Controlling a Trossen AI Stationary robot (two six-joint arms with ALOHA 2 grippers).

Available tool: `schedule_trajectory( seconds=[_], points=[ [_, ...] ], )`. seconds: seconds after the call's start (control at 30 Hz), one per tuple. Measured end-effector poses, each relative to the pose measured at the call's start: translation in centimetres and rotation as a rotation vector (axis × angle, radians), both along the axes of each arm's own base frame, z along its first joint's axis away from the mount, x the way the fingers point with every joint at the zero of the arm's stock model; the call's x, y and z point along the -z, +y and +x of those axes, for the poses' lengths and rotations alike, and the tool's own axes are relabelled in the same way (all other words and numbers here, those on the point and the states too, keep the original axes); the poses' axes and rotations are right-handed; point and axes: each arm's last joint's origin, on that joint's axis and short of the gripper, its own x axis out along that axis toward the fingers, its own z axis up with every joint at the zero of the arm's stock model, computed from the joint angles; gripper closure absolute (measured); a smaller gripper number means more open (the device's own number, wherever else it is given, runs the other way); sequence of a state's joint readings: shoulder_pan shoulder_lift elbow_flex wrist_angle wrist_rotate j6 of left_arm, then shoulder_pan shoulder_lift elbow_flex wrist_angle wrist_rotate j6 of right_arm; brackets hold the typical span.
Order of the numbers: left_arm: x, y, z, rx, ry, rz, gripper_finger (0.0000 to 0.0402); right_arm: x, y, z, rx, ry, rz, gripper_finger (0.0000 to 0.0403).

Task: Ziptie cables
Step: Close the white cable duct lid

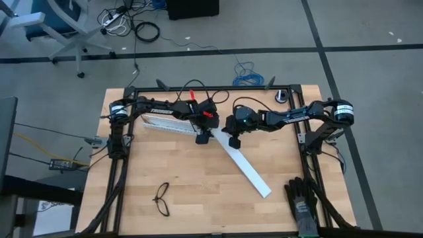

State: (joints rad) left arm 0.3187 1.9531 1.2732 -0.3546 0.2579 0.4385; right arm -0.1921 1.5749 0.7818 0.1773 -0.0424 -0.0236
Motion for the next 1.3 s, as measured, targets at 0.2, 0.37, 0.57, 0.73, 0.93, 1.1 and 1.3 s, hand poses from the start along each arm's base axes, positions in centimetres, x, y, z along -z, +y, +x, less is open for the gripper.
schedule_trajectory(
  seconds=[0.2, 0.37, 0.57, 0.73, 0.93, 1.1, 1.3],
  points=[
    [0.0, 0.0, 0.0, 0.000, 0.002, 0.002, 0.0167, 0.2, 0.3, -0.2, -0.012, 0.014, 0.144, 0.0354],
    [0.0, 0.0, 0.0, 0.000, 0.000, 0.003, 0.0167, 0.2, 0.5, -0.2, -0.007, 0.011, 0.244, 0.0280],
    [-0.1, 0.3, 0.3, -0.056, -0.022, 0.055, 0.0167, 0.6, 0.5, -0.5, 0.009, 0.062, 0.305, 0.0212],
    [-0.2, 0.4, 0.3, -0.093, -0.022, 0.066, 0.0167, 0.9, -0.1, -1.0, 0.054, 0.100, 0.334, 0.0182],
    [-0.1, 0.4, 0.2, -0.100, -0.007, 0.060, 0.0167, 0.8, -1.0, -1.5, 0.168, 0.117, 0.430, 0.0169],
    [0.0, 0.3, 0.1, -0.081, 0.003, 0.069, 0.0167, 0.8, -1.0, -1.7, 0.167, 0.132, 0.428, 0.0172],
    [0.1, 0.2, -0.1, 0.002, 0.020, 0.084, 0.0167, 0.8, -0.8, -1.8, 0.149, 0.146, 0.511, 0.0181]
  ],
)
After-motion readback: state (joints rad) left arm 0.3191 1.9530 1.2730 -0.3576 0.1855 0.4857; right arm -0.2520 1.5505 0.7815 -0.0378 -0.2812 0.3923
